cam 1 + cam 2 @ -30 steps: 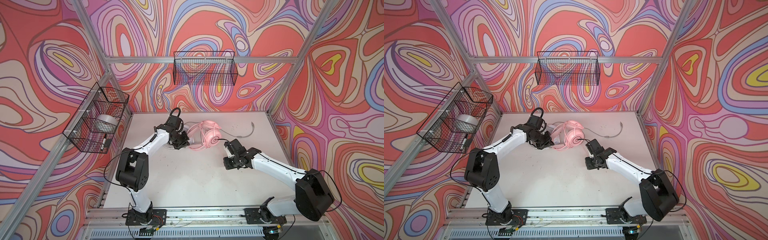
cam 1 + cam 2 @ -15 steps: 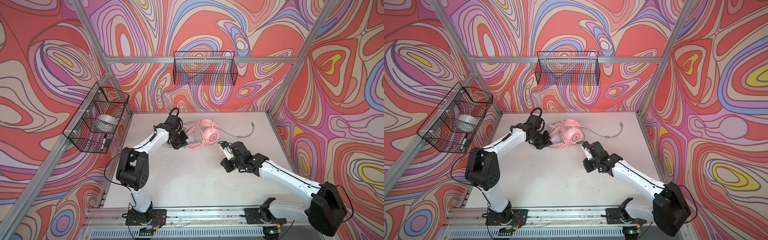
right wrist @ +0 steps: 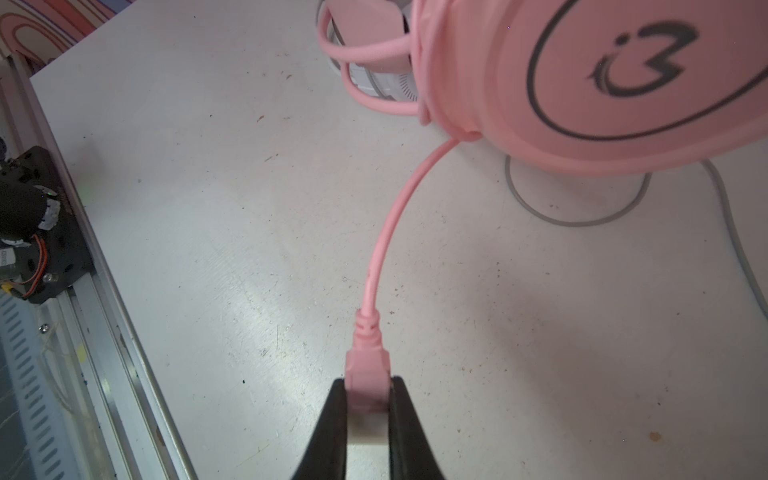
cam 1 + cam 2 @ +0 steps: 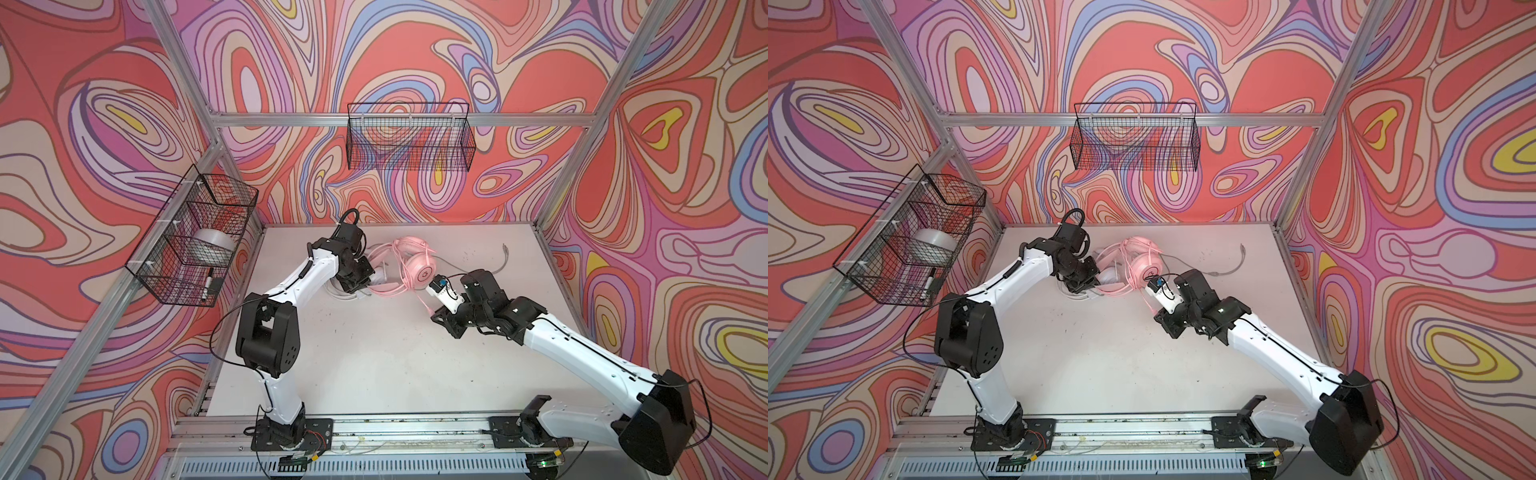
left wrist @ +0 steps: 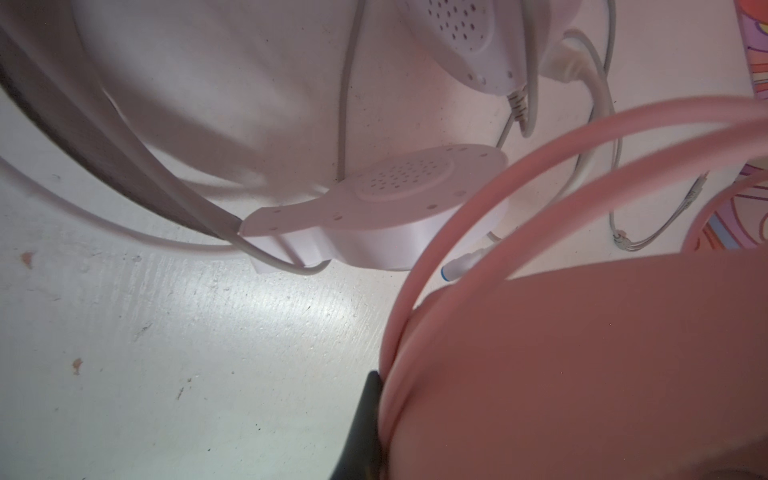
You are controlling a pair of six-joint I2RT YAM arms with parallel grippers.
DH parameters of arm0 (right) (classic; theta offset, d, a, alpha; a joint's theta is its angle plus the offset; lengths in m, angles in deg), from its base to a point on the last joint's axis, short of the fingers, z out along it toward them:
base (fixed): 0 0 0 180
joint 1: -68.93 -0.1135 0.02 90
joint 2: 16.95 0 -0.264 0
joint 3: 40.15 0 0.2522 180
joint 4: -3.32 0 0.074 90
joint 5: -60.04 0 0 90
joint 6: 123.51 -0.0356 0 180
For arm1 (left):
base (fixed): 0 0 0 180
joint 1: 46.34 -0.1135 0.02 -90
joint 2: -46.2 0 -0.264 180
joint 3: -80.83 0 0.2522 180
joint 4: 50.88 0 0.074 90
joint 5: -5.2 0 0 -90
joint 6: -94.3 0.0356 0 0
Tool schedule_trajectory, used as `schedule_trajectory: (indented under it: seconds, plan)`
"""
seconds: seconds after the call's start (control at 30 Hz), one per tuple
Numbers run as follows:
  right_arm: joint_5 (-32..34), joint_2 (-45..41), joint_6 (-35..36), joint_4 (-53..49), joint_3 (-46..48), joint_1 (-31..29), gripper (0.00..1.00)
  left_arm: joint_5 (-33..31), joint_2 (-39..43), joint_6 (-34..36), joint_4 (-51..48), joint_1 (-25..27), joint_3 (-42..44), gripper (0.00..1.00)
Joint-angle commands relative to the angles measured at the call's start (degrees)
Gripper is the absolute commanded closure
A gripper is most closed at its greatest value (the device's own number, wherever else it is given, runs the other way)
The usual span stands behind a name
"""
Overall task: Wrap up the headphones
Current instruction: 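Lift the USB plug with the right gripper and carry it toward the headset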
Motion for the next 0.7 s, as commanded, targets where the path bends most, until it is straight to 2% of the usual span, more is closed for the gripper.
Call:
schedule_trajectory:
  seconds: [0.0, 0.27, 0.67]
  plan:
    - [-4.22, 0.27, 5.16, -3.08, -3.50, -0.72, 1.00, -1.62, -0.20, 1.22, -2.14, 1.09, -3.51, 1.00]
    - [-7.70, 1.96, 11.12, -6.13, -7.33, -1.44, 1.00, -4.99, -0.82, 2.73, -5.86, 2.70, -6.81, 1.00]
    - [-8.93, 5.97, 11.89, -9.53, -9.47, -3.95, 1.00, -5.29, -0.51, 3.37, -6.56, 2.87, -7.86, 1.00]
